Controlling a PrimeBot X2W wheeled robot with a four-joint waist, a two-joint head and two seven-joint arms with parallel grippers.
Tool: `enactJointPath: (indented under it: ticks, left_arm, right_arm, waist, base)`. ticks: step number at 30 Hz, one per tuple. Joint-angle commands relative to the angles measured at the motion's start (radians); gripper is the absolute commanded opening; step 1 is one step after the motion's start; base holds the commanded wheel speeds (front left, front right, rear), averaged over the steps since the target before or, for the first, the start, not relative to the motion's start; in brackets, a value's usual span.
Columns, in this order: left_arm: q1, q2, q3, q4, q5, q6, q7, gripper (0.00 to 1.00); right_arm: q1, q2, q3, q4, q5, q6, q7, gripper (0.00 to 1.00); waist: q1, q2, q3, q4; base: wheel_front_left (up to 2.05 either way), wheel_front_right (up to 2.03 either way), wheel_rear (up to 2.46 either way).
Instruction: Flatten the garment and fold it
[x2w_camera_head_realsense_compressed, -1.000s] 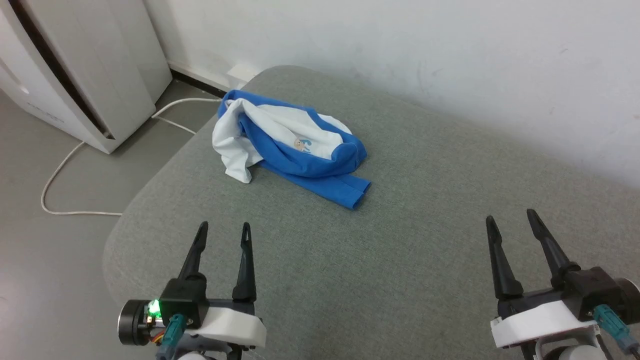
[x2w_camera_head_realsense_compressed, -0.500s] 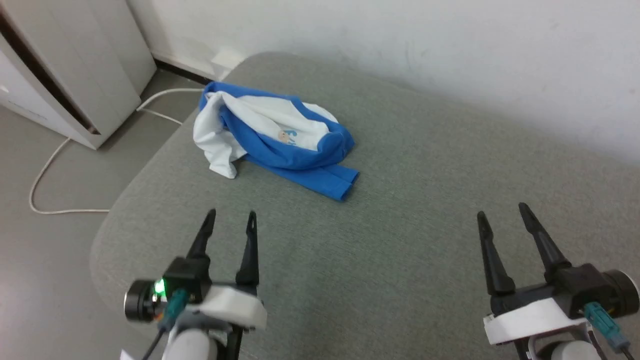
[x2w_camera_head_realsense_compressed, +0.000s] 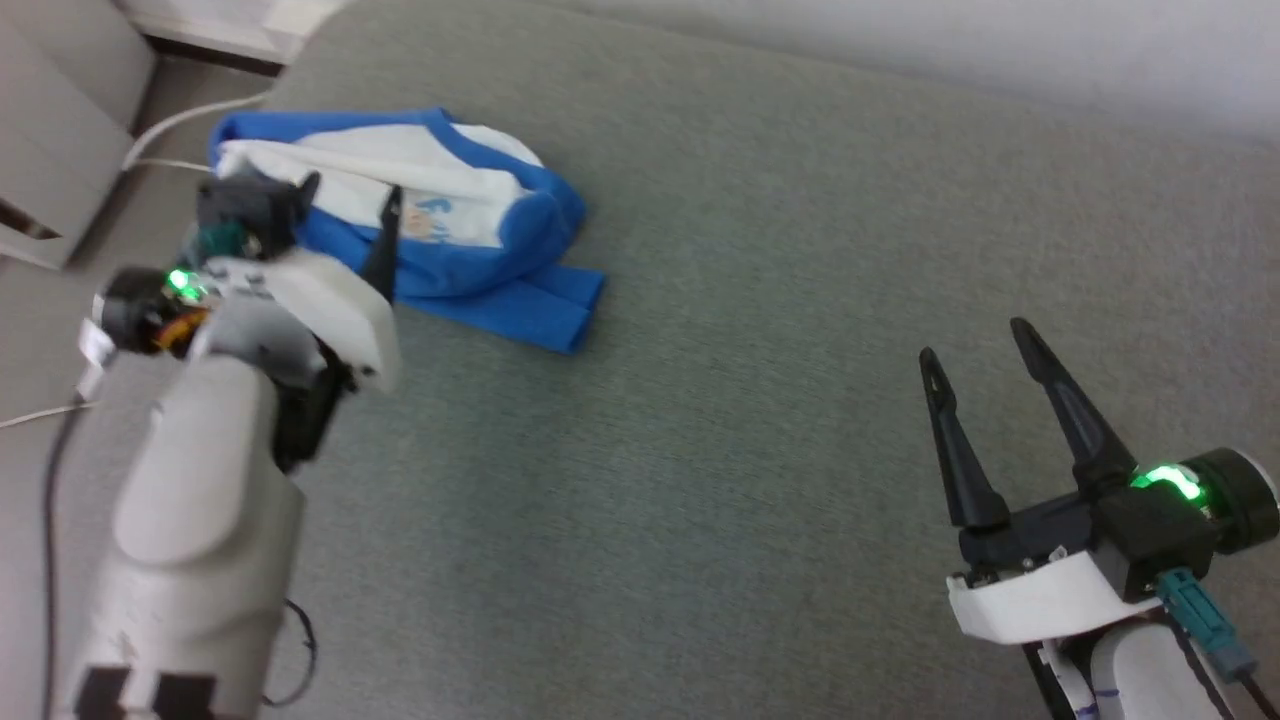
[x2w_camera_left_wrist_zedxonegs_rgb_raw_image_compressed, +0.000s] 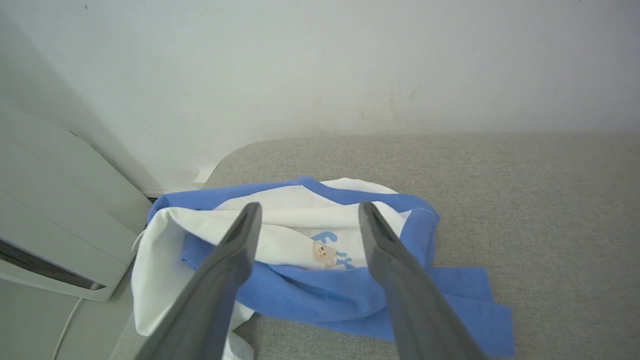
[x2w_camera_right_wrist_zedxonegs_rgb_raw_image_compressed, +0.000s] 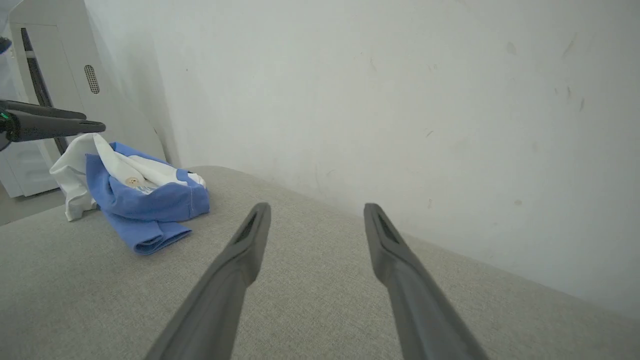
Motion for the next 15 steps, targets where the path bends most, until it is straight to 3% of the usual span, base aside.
enactJointPath:
  ticks: [1, 8, 15]
  left_arm:
    - [-0.044, 0.02, 0.004, 0.03, -0.017, -0.014, 0.046, 1.0]
    - [-0.21, 0.15, -0.025, 0.174, -0.125, -0.039, 0.304, 1.0]
    - [-0.261, 0.264, -0.131, 0.219, -0.347, -0.04, 0.498, 1.0]
  right_arm:
    - [-0.02, -0.005, 0.002, -0.012, -0.004, -0.002, -0.005, 1.0]
    - [-0.053, -0.004, 0.018, -0.027, 0.003, -0.002, -0.005, 1.0]
    - [-0.076, 0.0, 0.024, -0.027, 0.008, -0.002, -0.005, 1.0]
  waist:
    - [-0.0003, 0.0002, 0.124, -0.123]
    - [-0.0003, 0.0002, 0.199, -0.203]
    - [-0.0003, 0.0002, 0.251, -0.252]
  base:
    - [0.0, 0.0, 0.0]
    - [0.0, 0.0, 0.0]
    - [0.0, 0.0, 0.0]
